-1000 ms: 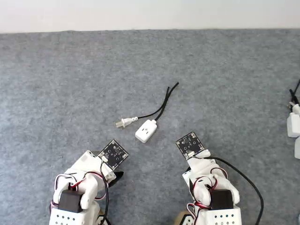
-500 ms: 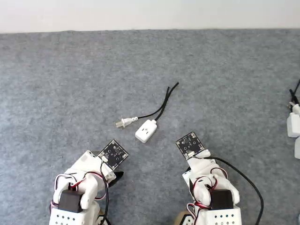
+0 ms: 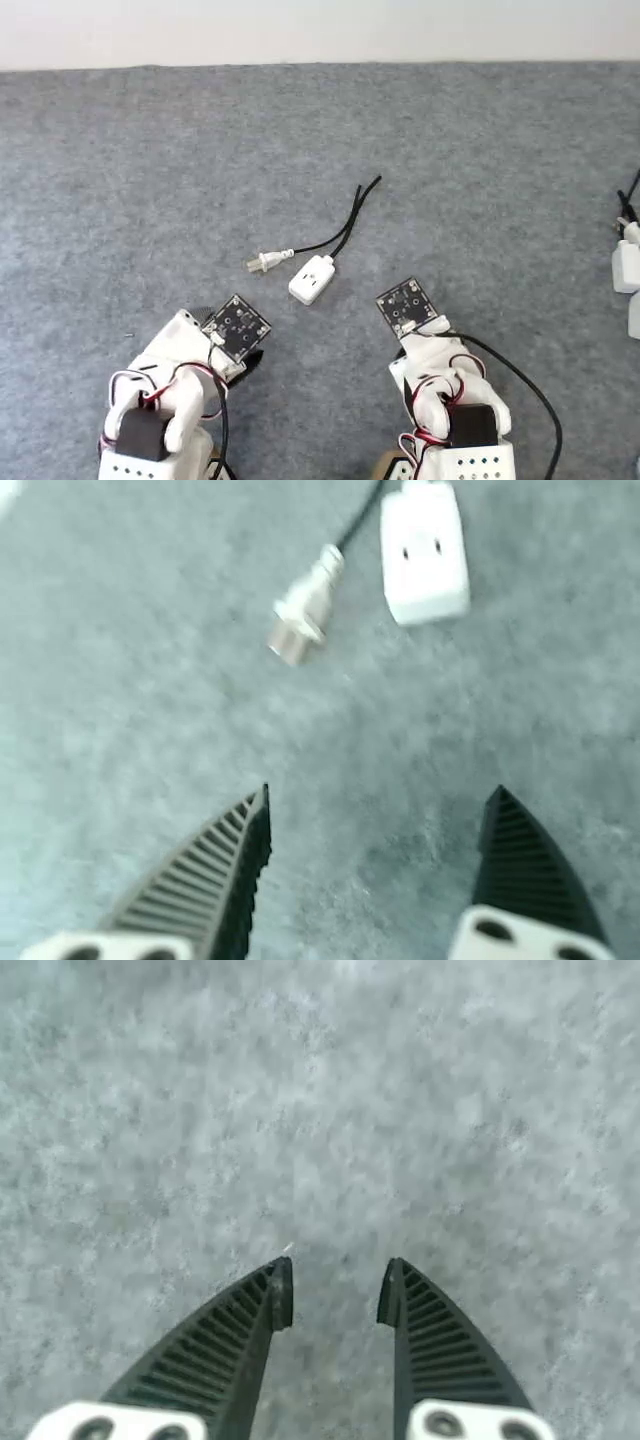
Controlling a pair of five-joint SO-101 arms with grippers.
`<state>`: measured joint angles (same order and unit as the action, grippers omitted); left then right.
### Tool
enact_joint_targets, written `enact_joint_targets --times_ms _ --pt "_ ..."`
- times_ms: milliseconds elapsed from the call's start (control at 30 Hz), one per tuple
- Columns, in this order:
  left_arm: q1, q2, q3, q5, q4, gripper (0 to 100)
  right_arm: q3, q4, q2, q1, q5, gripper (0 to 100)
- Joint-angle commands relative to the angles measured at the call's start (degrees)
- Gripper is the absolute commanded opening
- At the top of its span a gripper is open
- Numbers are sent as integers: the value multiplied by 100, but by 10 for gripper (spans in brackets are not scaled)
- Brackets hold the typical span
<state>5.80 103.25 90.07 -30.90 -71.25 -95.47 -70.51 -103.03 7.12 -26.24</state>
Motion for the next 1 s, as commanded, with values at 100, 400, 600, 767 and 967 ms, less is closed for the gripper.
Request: enact_joint_targets --times_ms 100,400,600,767,967 --pt "-308 70 -1402 -149 53 316 246 505 -66 -84 -53 161" --pt "-791 62 -2105 -149 -79 318 2189 -251 -4 -119 -26 162" --pt "-1116 -1371 -3538 -114 -105 319 3560 -629 75 -119 -44 208" --pt "-967 -3710 -4585 62 -334 319 4044 -567 1174 -119 0 314" --pt "-413 -5635 -5569 844 -387 319 5196 -549 3116 -92 475 314"
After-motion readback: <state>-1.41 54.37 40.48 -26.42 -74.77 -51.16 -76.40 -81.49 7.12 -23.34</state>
